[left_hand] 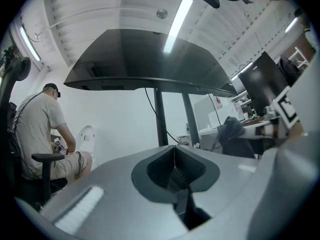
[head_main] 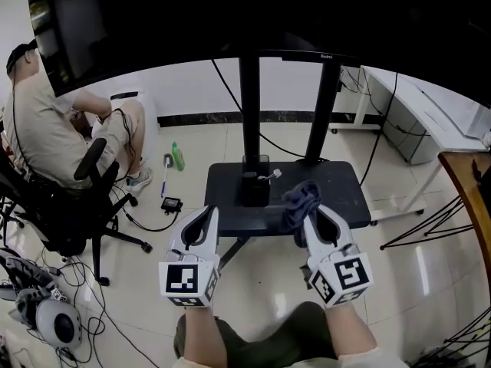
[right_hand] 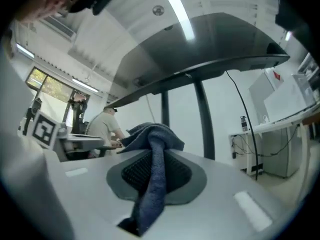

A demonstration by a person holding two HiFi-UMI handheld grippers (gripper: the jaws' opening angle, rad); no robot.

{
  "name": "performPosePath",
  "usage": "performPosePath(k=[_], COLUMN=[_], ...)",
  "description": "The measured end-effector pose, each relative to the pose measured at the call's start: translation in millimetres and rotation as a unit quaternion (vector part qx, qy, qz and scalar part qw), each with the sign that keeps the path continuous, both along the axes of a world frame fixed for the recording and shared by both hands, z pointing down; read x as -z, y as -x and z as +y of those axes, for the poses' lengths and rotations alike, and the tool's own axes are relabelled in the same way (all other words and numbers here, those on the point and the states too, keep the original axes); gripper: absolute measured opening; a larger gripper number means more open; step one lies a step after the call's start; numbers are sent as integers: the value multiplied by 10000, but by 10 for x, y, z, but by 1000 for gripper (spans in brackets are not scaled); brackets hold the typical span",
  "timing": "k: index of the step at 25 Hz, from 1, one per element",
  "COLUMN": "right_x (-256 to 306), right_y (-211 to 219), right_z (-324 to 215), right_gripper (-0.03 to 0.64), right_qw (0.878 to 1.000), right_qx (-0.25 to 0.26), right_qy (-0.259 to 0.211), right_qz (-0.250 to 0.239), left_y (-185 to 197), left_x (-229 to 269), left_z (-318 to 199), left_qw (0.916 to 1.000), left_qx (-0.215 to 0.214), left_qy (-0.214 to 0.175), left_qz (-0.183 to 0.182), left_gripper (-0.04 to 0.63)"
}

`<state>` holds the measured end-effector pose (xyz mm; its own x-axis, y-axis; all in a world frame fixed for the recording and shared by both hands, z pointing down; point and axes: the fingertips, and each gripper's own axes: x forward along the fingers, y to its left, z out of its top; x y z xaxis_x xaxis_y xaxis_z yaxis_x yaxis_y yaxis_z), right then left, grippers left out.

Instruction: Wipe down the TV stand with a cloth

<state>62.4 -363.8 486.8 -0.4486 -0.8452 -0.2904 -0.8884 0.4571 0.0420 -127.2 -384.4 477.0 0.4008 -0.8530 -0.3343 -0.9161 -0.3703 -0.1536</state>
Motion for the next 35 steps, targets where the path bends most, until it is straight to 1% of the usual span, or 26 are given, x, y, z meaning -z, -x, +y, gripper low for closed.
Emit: performPosePath(k=[2, 4, 6, 8, 10, 11, 15, 17, 19, 20, 22, 24, 25, 27, 31, 33, 35], right_x=[-137, -270, -444, -512, -547, -604, -810, -842, -974, -990, -922, -938, -929, -846, -758, -836, -917], right_y=[393, 777, 1114, 1381, 1598, 1686, 1953, 1982, 1911, 1882, 1865, 1831, 1848, 1916, 1875, 1835, 1784], right_z=[329, 356, 157, -260, -791, -1065, -1928, -2208, -2405, -2468, -2505, -2385, -2260, -1868, -687, -221, 146], right_gripper=[58, 58, 58, 58, 58, 58, 57, 57, 57, 57, 57, 57, 57, 57, 58, 58, 58], right_qw=[9995, 9983, 9969, 9966, 9964, 9950, 9797, 9723, 9594, 9558, 9567, 9554, 9575, 9663, 9811, 9880, 9911], right_qx=[281, 529, 687, 694, 462, 272, -290, -617, -952, -1027, -989, -951, -883, -685, -159, 142, 345], right_qy=[-112, -145, 207, 379, 653, 891, 1908, 2142, 2484, 2574, 2575, 2628, 2552, 2202, 1597, 1037, 612], right_qz=[69, 204, 326, 227, 284, 363, 544, 709, 940, 983, 929, 959, 1009, 1140, 1084, 1138, 1133], left_y=[114, 212, 313, 426, 538, 601, 815, 849, 852, 849, 850, 867, 884, 922, 989, 955, 855], left_x=[-3, -6, -50, -118, -155, -165, -117, -68, -46, -44, -47, -42, -42, -49, -84, -86, -71], left_z=[26, 30, 14, -5, -10, -5, 54, 91, 121, 128, 130, 129, 128, 125, 97, 91, 96], left_qw=[9999, 9996, 9991, 9987, 9985, 9983, 9977, 9976, 9977, 9977, 9977, 9977, 9977, 9974, 9960, 9956, 9964], left_qx=[133, 290, 423, 505, 546, 569, 639, 625, 575, 557, 553, 549, 558, 608, 834, 899, 824], left_qy=[-2, -51, -45, 14, 50, 67, 56, 9, -9, -5, 6, -23, -30, -20, 32, 45, 33], left_qz=[71, 34, -10, 5, 21, 43, 231, 313, 371, 384, 395, 384, 382, 375, 324, 247, 186], left_gripper=[158, 159, 160, 160, 158, 160, 158, 158, 160, 158, 160, 159, 159, 159, 158, 158, 158])
